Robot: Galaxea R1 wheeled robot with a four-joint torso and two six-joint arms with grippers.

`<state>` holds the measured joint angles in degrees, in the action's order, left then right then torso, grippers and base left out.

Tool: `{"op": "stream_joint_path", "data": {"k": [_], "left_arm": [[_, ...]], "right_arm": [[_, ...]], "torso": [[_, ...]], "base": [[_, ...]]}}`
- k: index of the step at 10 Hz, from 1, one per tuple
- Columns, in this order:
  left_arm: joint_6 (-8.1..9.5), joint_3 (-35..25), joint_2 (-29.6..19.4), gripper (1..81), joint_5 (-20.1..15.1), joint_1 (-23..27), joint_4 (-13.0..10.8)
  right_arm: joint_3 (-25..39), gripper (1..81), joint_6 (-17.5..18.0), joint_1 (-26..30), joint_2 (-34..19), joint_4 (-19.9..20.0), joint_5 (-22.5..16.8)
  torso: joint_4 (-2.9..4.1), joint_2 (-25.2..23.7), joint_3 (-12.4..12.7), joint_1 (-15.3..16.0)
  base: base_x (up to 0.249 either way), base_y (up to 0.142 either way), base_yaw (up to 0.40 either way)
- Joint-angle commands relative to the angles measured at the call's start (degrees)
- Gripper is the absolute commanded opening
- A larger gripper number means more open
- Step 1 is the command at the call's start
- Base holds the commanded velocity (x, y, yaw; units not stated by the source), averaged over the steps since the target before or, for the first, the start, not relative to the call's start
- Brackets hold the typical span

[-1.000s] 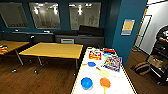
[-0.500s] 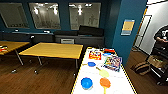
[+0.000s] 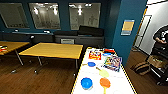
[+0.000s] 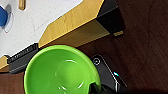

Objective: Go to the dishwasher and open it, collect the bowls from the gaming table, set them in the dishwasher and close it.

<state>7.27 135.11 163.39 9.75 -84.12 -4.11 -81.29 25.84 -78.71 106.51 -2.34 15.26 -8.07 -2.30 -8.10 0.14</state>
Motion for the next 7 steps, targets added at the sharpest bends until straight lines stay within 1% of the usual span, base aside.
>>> {"op": "stream_joint_path", "data": {"k": [1,4,7], "left_arm": [[-0.23,-8.76,-6.63,81.1,-1.58,4.7,-0.73],[-0.06,-19.88,-14.49,81.1,-1.58,7.69,-0.73],[0.2,-29.52,-22.03,81.1,-1.58,11.03,-0.55]], "right_arm": [[-5.87,1.0,-0.36,-0.44,4.07,-6.18,2.49],[-11.43,1.0,-0.36,-1.58,10.59,-7.42,2.49],[-14.41,1.0,-0.36,-2.29,13.93,-8.12,2.49]], "torso": [[0.0,0.0,0.0,0.02],[0.0,0.0,0.0,0.0],[0.0,0.0,0.0,-0.02]], "base": [[0.0,0.0,0.0],[0.0,0.0,0.0],[0.0,0.0,0.0]]}}
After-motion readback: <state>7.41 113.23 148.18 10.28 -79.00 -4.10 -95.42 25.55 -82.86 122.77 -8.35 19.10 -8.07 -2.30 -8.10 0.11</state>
